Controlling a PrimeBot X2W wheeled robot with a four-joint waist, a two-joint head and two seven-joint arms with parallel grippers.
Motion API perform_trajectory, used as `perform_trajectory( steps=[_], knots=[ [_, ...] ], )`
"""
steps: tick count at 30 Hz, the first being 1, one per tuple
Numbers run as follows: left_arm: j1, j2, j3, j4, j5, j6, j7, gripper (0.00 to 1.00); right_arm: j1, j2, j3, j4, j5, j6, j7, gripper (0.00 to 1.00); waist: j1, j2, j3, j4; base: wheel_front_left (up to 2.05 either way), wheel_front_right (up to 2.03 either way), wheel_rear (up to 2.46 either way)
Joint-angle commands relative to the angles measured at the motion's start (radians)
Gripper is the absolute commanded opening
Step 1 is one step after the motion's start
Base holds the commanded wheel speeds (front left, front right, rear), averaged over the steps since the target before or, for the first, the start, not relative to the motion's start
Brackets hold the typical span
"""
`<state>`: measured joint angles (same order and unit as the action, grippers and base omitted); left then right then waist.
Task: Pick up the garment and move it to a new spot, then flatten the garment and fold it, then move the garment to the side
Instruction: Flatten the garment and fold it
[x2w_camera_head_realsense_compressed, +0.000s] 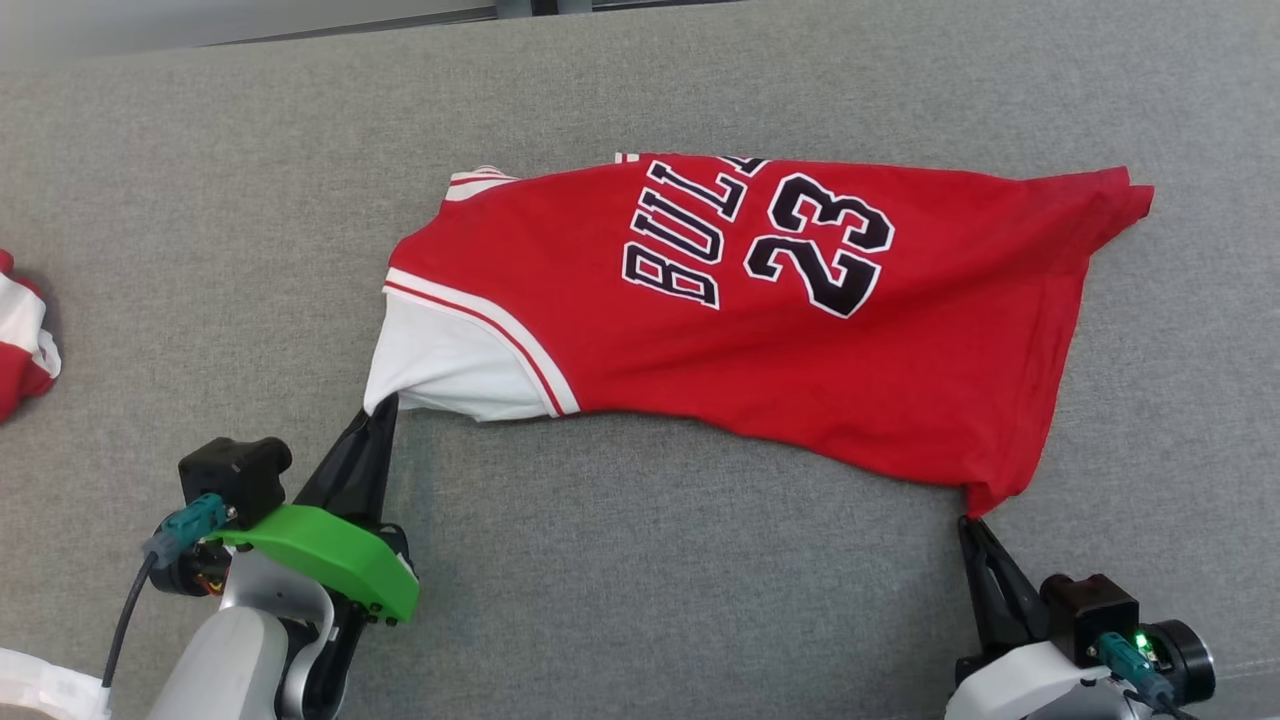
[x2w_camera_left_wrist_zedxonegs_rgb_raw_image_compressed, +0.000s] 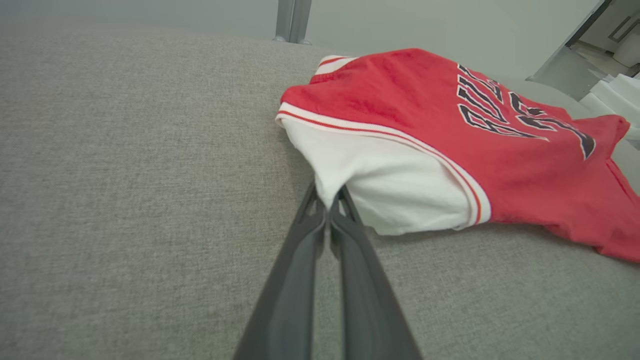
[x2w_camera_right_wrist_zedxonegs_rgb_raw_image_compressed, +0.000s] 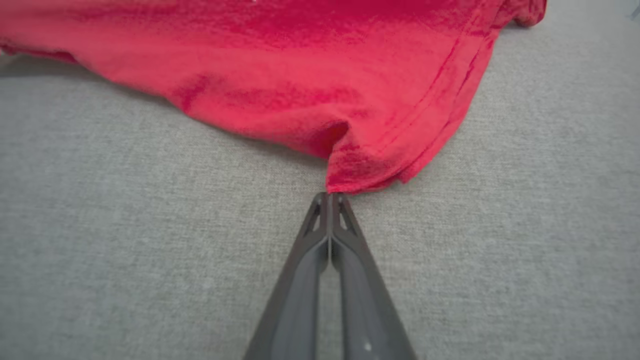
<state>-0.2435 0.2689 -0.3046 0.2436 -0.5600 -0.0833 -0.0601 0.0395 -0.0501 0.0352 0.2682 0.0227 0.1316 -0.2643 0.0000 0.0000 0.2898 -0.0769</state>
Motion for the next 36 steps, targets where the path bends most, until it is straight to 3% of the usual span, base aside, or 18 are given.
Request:
perform_trajectory(
  steps=[1,8,15,18,21,22,23,24,29,36],
  knots=[
    [-0.008,0.011,0.000,-0.005,-0.002,-0.002,-0.007,0.00,-0.003,-0.006,0.009,-0.013,0.002,-0.002,0.000,0.00,0.0000,0.0000,-0.008,-0.005,0.00,0.00,0.00],
    [-0.017,0.021,0.013,-0.081,-0.053,-0.018,0.007,0.00,0.021,-0.053,0.013,-0.198,0.076,-0.002,0.000,0.00,0.0000,0.0000,-0.055,-0.023,0.00,0.00,0.00],
    [-0.083,0.010,0.060,-0.255,-0.212,-0.031,0.082,0.00,-0.013,-0.109,-0.074,-0.403,0.145,-0.002,0.000,0.00,0.0000,0.0000,-0.108,-0.029,0.00,0.00,0.00],
    [-0.110,0.018,0.059,-0.291,-0.236,-0.028,0.126,0.00,-0.006,-0.142,-0.085,-0.415,0.162,-0.002,0.000,0.00,0.0000,0.0000,-0.131,-0.028,0.00,0.00,0.00],
    [-0.126,0.031,0.050,-0.299,-0.226,-0.015,0.156,0.00,0.037,-0.199,-0.008,-0.368,0.199,-0.002,0.000,0.00,0.0000,0.0000,-0.141,-0.025,0.00,0.00,0.00],
    [-0.129,0.031,0.048,-0.296,-0.225,-0.013,0.161,0.00,0.041,-0.210,0.006,-0.355,0.212,-0.002,0.000,0.24,0.0000,0.0000,-0.140,-0.023,0.00,0.00,0.00],
    [-0.132,0.032,0.047,-0.291,-0.223,-0.010,0.165,0.00,0.053,-0.225,0.033,-0.340,0.216,-0.002,0.000,0.78,0.0000,0.0000,-0.137,-0.021,0.00,0.00,0.00],
    [-0.134,0.032,0.046,-0.285,-0.223,-0.007,0.168,0.00,0.064,-0.231,0.054,-0.326,0.213,-0.002,0.000,1.00,0.0000,0.0000,-0.133,-0.019,0.00,0.00,0.00],
    [-0.142,0.033,0.049,-0.262,-0.220,0.002,0.165,0.00,0.091,-0.224,0.174,-0.210,0.172,-0.002,0.000,1.00,0.0000,0.0000,-0.100,-0.019,0.00,0.00,0.00],
    [-0.164,0.041,0.047,-0.254,-0.211,0.002,0.159,0.00,0.004,-0.154,0.229,-0.029,0.109,-0.002,0.000,1.00,0.0000,0.0000,-0.049,-0.022,0.00,0.00,0.00]
  ],
)
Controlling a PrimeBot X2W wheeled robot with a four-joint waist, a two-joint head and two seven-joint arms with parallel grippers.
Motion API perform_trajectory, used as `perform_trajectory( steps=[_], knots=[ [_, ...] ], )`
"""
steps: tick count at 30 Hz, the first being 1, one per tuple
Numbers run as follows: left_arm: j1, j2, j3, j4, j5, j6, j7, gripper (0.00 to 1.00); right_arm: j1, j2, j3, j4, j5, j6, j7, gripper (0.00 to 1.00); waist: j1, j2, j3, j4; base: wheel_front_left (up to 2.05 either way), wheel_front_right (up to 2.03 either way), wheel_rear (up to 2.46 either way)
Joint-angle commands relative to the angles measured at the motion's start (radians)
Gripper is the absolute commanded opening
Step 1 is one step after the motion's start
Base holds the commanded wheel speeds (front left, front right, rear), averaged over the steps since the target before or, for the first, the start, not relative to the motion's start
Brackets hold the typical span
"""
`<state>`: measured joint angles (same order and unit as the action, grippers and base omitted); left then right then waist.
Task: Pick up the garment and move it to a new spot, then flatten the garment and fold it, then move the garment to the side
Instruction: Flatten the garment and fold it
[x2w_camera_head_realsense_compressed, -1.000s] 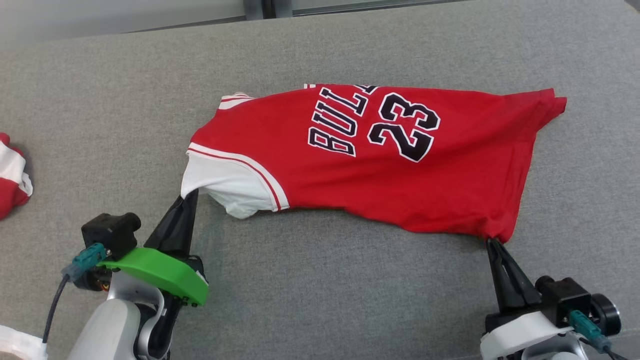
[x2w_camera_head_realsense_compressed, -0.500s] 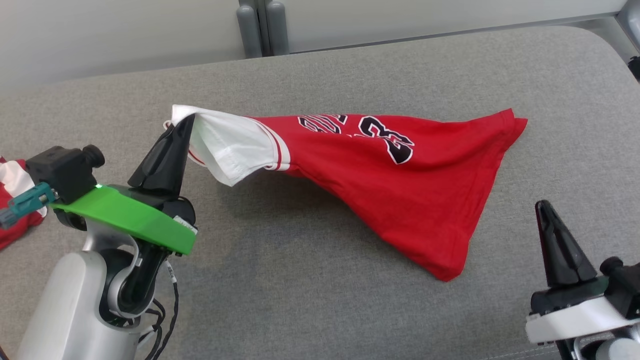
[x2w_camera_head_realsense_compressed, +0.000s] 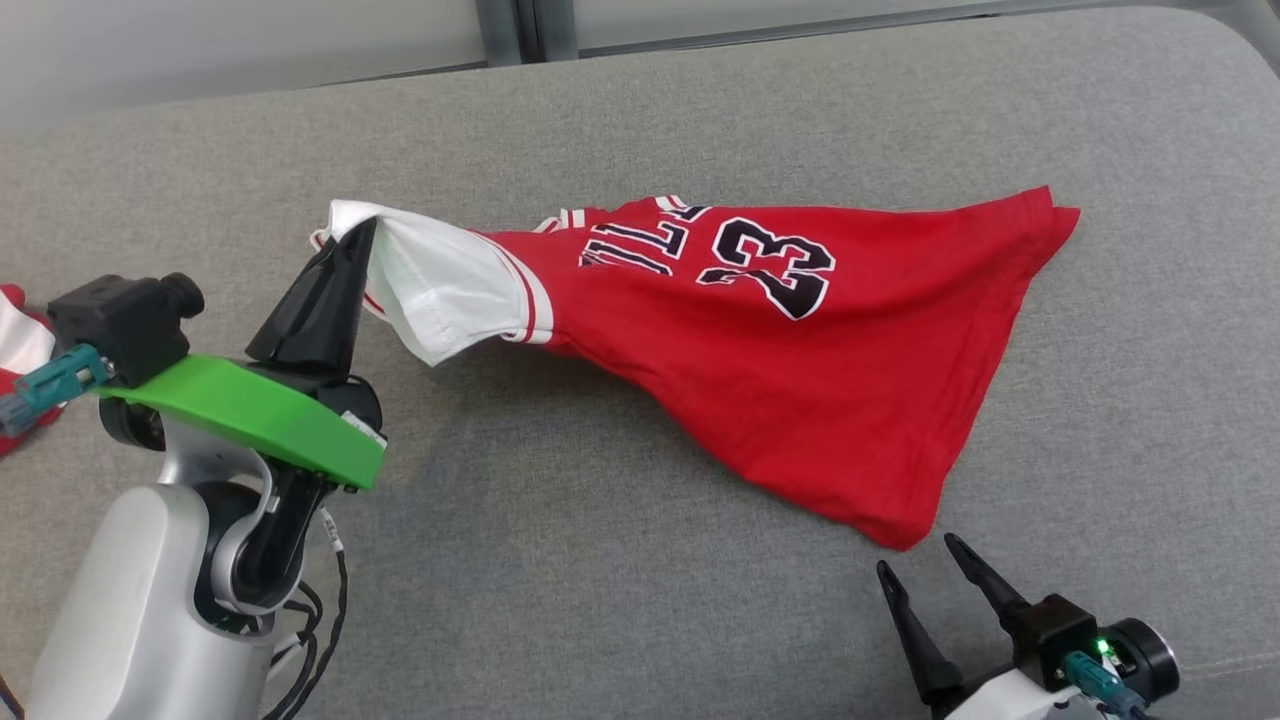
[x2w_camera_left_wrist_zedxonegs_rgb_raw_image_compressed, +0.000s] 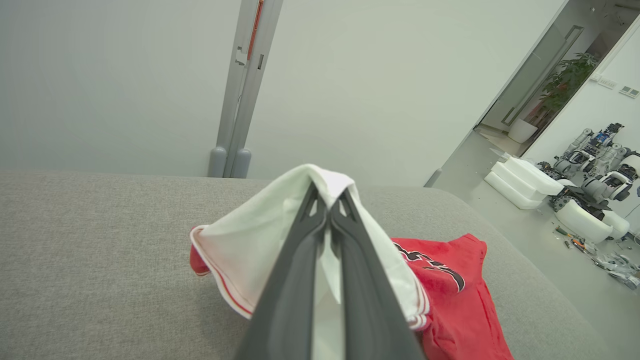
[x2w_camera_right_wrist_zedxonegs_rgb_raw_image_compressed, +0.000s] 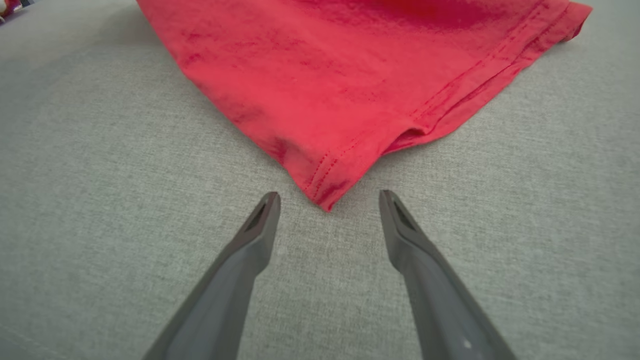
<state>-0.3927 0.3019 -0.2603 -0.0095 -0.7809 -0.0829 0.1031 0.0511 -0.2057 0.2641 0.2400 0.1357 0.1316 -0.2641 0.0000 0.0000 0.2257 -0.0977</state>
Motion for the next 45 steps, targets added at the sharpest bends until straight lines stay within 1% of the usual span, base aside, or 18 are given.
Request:
perform_trajectory(
  steps=[1,5,8,10,13,16,22,24,28,30,31,33,35,36,38,39,42,45],
  knots=[
    [-0.021,0.007,0.001,0.000,0.012,0.001,-0.005,0.00,-0.027,0.018,0.004,0.024,-0.002,-0.002,0.000,1.00,0.0000,0.0000,0.022,0.001,0.00,0.00,0.00],
    [-0.035,0.004,-0.008,0.008,0.017,-0.003,-0.006,0.00,-0.080,0.054,0.011,0.109,0.005,-0.002,0.000,1.00,0.0000,0.0000,0.037,0.007,0.00,0.00,0.00],
    [-0.045,-0.001,-0.015,0.015,0.015,-0.006,-0.008,0.00,-0.107,0.065,0.015,0.139,-0.003,-0.002,0.001,1.00,0.0000,0.0000,0.042,0.016,0.00,0.00,0.00],
    [-0.049,-0.002,-0.019,0.021,0.016,-0.007,-0.011,0.00,-0.115,0.068,0.017,0.136,-0.005,-0.002,0.001,0.00,0.0000,0.0000,0.042,0.021,0.00,0.00,0.00],
    [-0.054,-0.001,-0.021,0.027,0.012,-0.011,-0.012,0.00,-0.107,0.060,0.004,0.098,-0.011,-0.002,0.000,0.00,0.0000,0.0000,0.041,0.026,0.00,0.00,0.00],
    [-0.058,0.005,-0.013,0.031,0.002,-0.013,-0.020,0.00,-0.079,0.053,-0.018,0.017,-0.022,-0.002,0.000,0.00,0.0000,0.0000,0.033,0.022,0.00,0.00,0.00],
    [-0.075,0.016,0.008,0.004,-0.021,-0.017,-0.024,0.00,-0.046,0.037,-0.076,-0.190,-0.016,-0.002,0.000,0.00,0.0000,0.0000,0.016,0.006,0.00,0.00,0.00],
    [-0.089,0.011,0.014,-0.015,-0.048,-0.020,-0.011,0.00,-0.050,0.025,-0.104,-0.255,-0.003,-0.002,0.000,0.00,0.0000,0.0000,0.012,0.002,0.00,0.00,0.00],
    [-0.150,0.014,0.033,-0.066,-0.097,-0.016,0.034,0.00,-0.125,-0.017,-0.157,-0.353,0.033,-0.002,0.000,0.00,0.0000,0.0000,0.012,-0.006,0.00,0.00,0.00],
    [-0.203,0.016,0.048,-0.092,-0.122,-0.006,0.056,0.00,-0.186,-0.026,-0.183,-0.391,0.093,-0.002,0.000,0.00,0.0000,0.0000,0.020,-0.008,0.00,0.00,0.00],
    [-0.234,0.014,0.059,-0.103,-0.137,0.000,0.070,0.00,-0.224,-0.044,-0.193,-0.401,0.121,-0.002,0.000,0.00,0.0000,0.0000,0.025,-0.009,0.00,0.00,0.00],
    [-0.308,0.015,0.075,-0.119,-0.154,0.013,0.096,0.00,-0.309,-0.073,-0.214,-0.411,0.180,-0.002,0.000,0.00,0.0000,0.0000,0.039,-0.008,0.00,0.00,0.00],
    [-0.389,0.009,0.086,-0.114,-0.184,0.024,0.126,0.00,-0.401,-0.119,-0.226,-0.391,0.211,-0.002,0.000,0.00,0.0000,0.0000,0.057,-0.001,0.00,0.00,0.00],
    [-0.428,0.004,0.089,-0.102,-0.195,0.031,0.140,0.00,-0.448,-0.129,-0.230,-0.377,0.234,-0.002,0.003,0.00,0.0000,0.0000,0.065,0.002,0.00,0.00,0.00],
    [-0.520,-0.011,0.092,-0.064,-0.227,0.047,0.182,0.00,-0.559,-0.155,-0.227,-0.342,0.286,-0.001,0.043,0.00,0.0000,0.0000,0.089,0.008,0.00,0.00,0.00],
    [-0.574,-0.017,0.088,-0.035,-0.247,0.057,0.212,0.00,-0.624,-0.169,-0.223,-0.312,0.316,-0.001,0.081,0.00,0.0000,0.0000,0.104,0.012,0.00,0.00,0.00],
    [-0.726,-0.012,0.079,0.048,-0.229,0.069,0.250,0.00,-0.805,-0.202,-0.200,-0.234,0.363,-0.002,0.156,0.00,0.0000,0.0000,0.159,0.021,0.00,0.00,0.00],
    [-0.889,-0.002,0.055,0.161,-0.175,0.058,0.248,0.00,-1.002,-0.207,-0.168,-0.124,0.393,-0.001,0.201,0.00,0.0000,0.0000,0.229,0.027,0.00,0.00,0.00]
  ],
)
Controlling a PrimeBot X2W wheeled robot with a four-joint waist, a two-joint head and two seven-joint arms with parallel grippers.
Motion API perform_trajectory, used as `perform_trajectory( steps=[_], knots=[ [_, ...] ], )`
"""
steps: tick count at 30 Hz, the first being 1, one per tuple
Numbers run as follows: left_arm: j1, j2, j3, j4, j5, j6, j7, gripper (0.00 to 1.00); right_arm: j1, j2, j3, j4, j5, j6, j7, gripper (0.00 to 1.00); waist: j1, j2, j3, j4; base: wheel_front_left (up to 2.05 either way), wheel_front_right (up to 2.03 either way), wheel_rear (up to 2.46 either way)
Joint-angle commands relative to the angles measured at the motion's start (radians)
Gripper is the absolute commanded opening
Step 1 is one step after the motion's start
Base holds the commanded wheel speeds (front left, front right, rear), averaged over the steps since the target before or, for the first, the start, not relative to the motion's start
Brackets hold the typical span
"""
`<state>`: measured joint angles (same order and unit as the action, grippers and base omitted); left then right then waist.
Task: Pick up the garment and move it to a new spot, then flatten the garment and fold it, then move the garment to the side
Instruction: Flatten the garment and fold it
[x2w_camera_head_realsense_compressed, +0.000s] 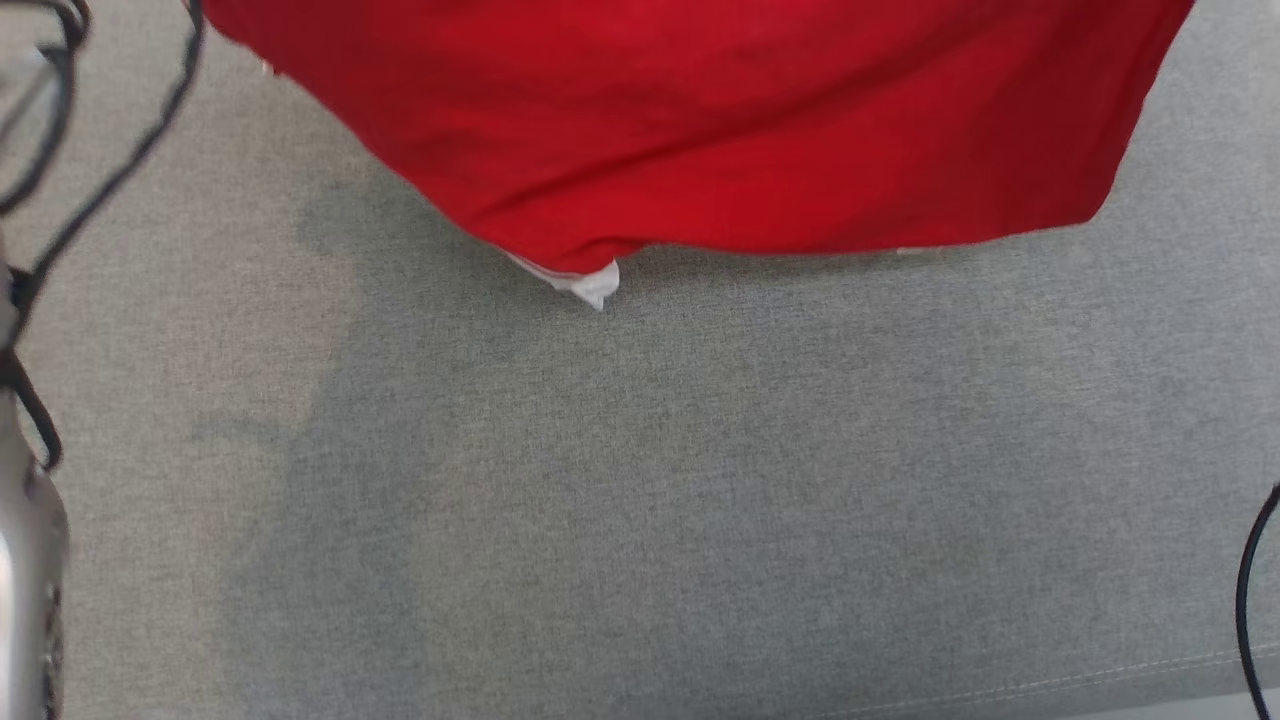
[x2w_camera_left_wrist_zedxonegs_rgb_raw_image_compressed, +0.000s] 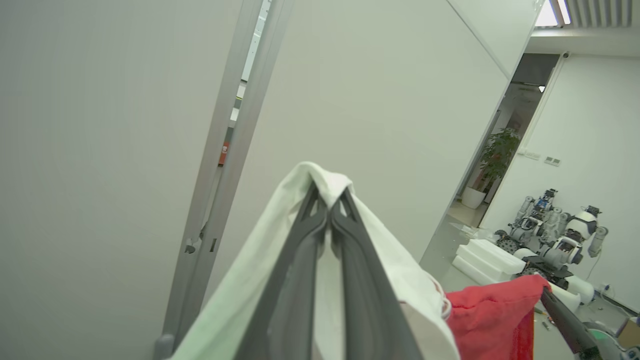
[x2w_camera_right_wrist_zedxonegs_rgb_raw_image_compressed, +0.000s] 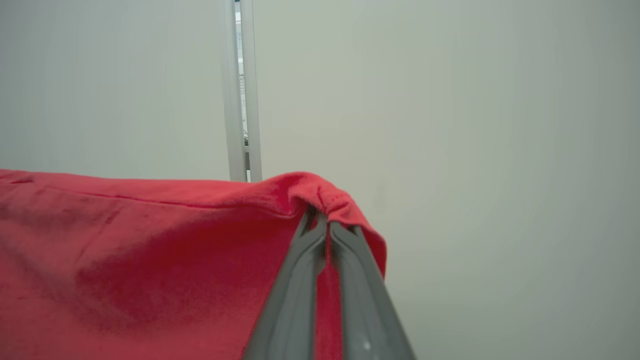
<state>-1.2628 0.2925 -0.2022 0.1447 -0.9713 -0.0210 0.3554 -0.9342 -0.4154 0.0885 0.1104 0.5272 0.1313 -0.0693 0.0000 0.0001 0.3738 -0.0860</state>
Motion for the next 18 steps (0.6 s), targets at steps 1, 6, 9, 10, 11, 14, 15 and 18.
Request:
perform_trajectory(
  steps=[1,6,9,10,11,14,15,18],
  knots=[
    [-0.068,0.009,-0.009,0.048,0.036,-0.010,-0.013,0.00,-0.073,0.001,0.020,0.041,-0.001,-0.001,0.009,0.00,0.0000,-0.0001,0.099,0.016,0.00,0.00,0.00],
    [-0.317,-0.008,-0.067,0.248,0.146,-0.079,-0.134,0.00,-0.369,0.009,0.105,0.237,-0.074,-0.001,-0.062,0.00,0.0000,-0.0001,0.196,0.020,0.00,0.00,0.00],
    [-0.426,-0.034,-0.092,0.329,0.169,-0.103,-0.255,0.00,-0.498,0.018,0.162,0.338,-0.123,-0.001,-0.138,0.00,0.0000,-0.0001,0.234,0.020,0.00,0.00,0.00],
    [-0.463,-0.044,-0.099,0.351,0.170,-0.107,-0.304,0.00,-0.548,0.019,0.176,0.366,-0.142,-0.002,-0.162,0.00,0.0000,-0.0001,0.251,0.021,0.00,0.00,0.00],
    [-0.496,-0.049,-0.110,0.368,0.173,-0.110,-0.351,0.00,-0.593,0.016,0.191,0.385,-0.163,-0.001,-0.178,0.00,0.0000,-0.0001,0.269,0.024,0.00,0.00,0.00],
    [-0.533,-0.038,-0.178,0.369,0.144,-0.110,-0.454,0.00,-0.653,0.015,0.233,0.433,-0.206,-0.001,-0.194,0.00,0.0000,-0.0001,0.321,0.032,0.00,0.00,0.00],
    [-0.530,-0.026,-0.200,0.364,0.126,-0.110,-0.475,0.00,-0.661,0.013,0.243,0.440,-0.211,-0.001,-0.194,0.00,0.0000,-0.0001,0.333,0.036,0.00,0.00,0.00],
    [-0.486,0.025,-0.265,0.354,0.051,-0.110,-0.519,0.00,-0.656,0.004,0.262,0.436,-0.199,-0.001,-0.196,0.00,0.0000,-0.0001,0.381,0.050,0.00,0.00,0.00]
  ],
)
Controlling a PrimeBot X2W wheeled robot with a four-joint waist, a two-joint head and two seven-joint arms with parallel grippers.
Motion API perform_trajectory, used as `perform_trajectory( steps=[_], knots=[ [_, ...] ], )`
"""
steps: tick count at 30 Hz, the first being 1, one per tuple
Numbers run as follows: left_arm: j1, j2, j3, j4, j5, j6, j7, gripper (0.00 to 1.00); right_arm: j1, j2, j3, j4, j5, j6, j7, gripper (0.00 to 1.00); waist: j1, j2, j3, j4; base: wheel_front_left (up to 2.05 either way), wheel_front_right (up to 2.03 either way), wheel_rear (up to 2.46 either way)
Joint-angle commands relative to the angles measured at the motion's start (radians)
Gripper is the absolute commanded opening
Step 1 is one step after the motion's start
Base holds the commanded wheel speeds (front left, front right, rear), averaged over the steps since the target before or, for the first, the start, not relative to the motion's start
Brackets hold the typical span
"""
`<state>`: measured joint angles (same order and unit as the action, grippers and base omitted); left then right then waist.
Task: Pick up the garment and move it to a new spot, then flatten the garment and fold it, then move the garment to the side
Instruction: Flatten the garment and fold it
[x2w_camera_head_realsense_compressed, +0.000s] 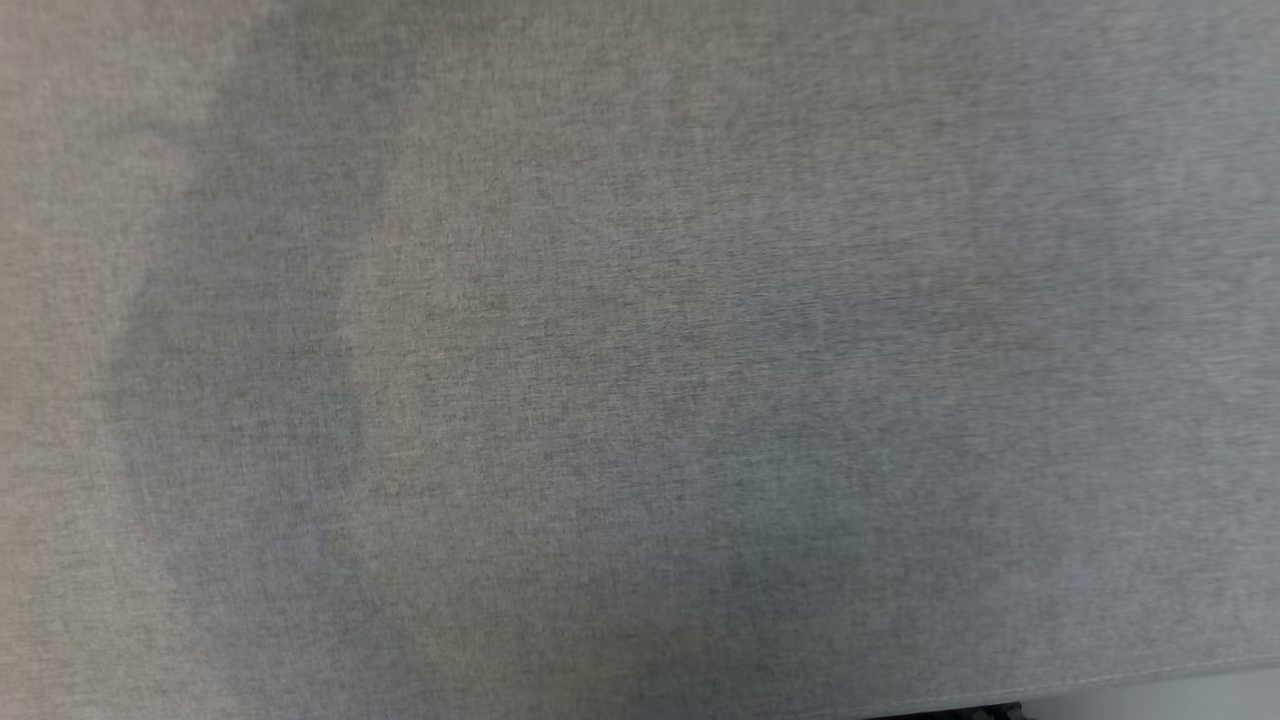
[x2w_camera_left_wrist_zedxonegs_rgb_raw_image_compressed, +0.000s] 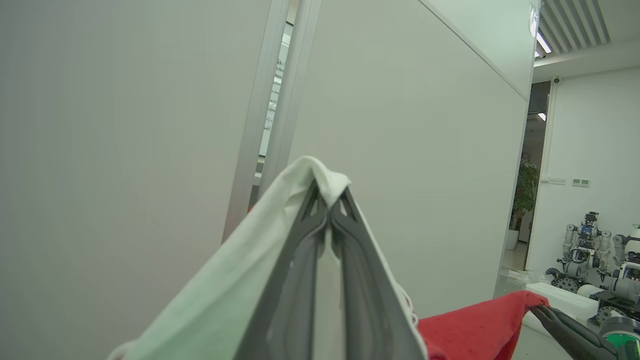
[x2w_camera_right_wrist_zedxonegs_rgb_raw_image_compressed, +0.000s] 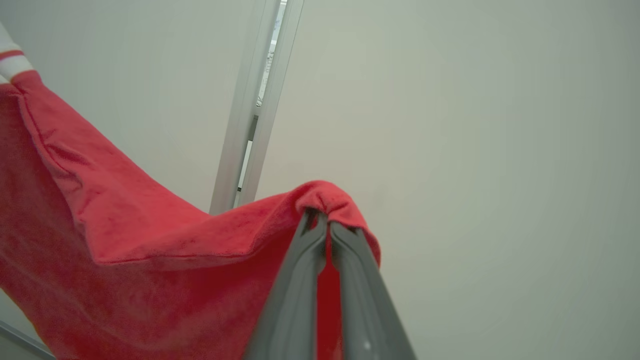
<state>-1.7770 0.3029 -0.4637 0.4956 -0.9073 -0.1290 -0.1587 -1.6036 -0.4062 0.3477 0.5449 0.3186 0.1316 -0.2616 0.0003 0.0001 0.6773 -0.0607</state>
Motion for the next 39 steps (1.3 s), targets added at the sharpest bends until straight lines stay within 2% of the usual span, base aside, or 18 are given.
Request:
perform_trajectory(
  steps=[1,4,8,11,15,19,23,29,33,39],
  knots=[
    [0.063,0.028,-0.029,-0.004,-0.040,-0.002,-0.016,0.00,0.042,-0.006,0.015,0.000,0.015,-0.002,-0.004,0.00,-0.0003,-0.0001,0.083,0.030,0.00,0.00,0.00],
    [0.157,0.070,-0.087,-0.034,-0.121,-0.003,-0.035,0.00,0.113,-0.022,0.036,-0.001,0.054,-0.002,-0.003,0.00,-0.0003,-0.0001,0.078,0.043,0.00,0.00,0.00],
    [0.359,0.129,-0.162,-0.126,-0.276,-0.003,-0.048,0.00,0.292,-0.065,0.088,-0.038,0.202,-0.002,-0.004,0.00,-0.0003,-0.0001,0.040,0.066,0.00,0.00,0.00],
    [0.500,0.189,-0.208,-0.223,-0.374,-0.003,-0.031,0.00,0.423,-0.138,0.130,-0.112,0.366,-0.002,-0.004,0.00,-0.0003,-0.0001,-0.005,0.070,0.00,0.00,0.00],
    [0.703,0.292,-0.247,-0.359,-0.483,-0.003,-0.006,0.00,0.664,-0.252,0.141,-0.271,0.593,-0.002,-0.004,0.00,-0.0003,-0.0001,-0.084,0.068,0.00,0.00,0.00],
    [0.880,0.377,-0.237,-0.436,-0.589,-0.002,-0.004,0.00,0.893,-0.362,0.107,-0.414,0.723,-0.002,-0.005,0.00,-0.0003,-0.0001,-0.161,0.059,0.00,0.00,0.00],
    [1.044,0.447,-0.259,-0.504,-0.655,0.035,0.014,0.00,1.110,-0.423,0.086,-0.483,0.772,-0.002,-0.005,0.00,-0.0003,-0.0001,-0.232,0.040,0.00,0.00,0.00],
    [1.262,0.526,-0.300,-0.643,-0.732,0.087,0.007,0.00,1.341,-0.473,0.083,-0.515,0.795,-0.002,-0.005,0.00,-0.0003,-0.0001,-0.319,0.026,0.00,0.00,0.00],
    [1.400,0.559,-0.330,-0.728,-0.764,0.115,-0.022,0.00,1.445,-0.488,0.103,-0.504,0.781,-0.002,-0.005,0.00,-0.0003,-0.0001,-0.375,0.023,0.00,0.00,0.00],
    [1.580,0.568,-0.346,-0.825,-0.800,0.154,-0.081,0.00,1.601,-0.496,0.095,-0.517,0.774,-0.002,-0.005,0.00,-0.0003,-0.0001,-0.442,0.017,0.00,0.00,0.00]
  ],
)
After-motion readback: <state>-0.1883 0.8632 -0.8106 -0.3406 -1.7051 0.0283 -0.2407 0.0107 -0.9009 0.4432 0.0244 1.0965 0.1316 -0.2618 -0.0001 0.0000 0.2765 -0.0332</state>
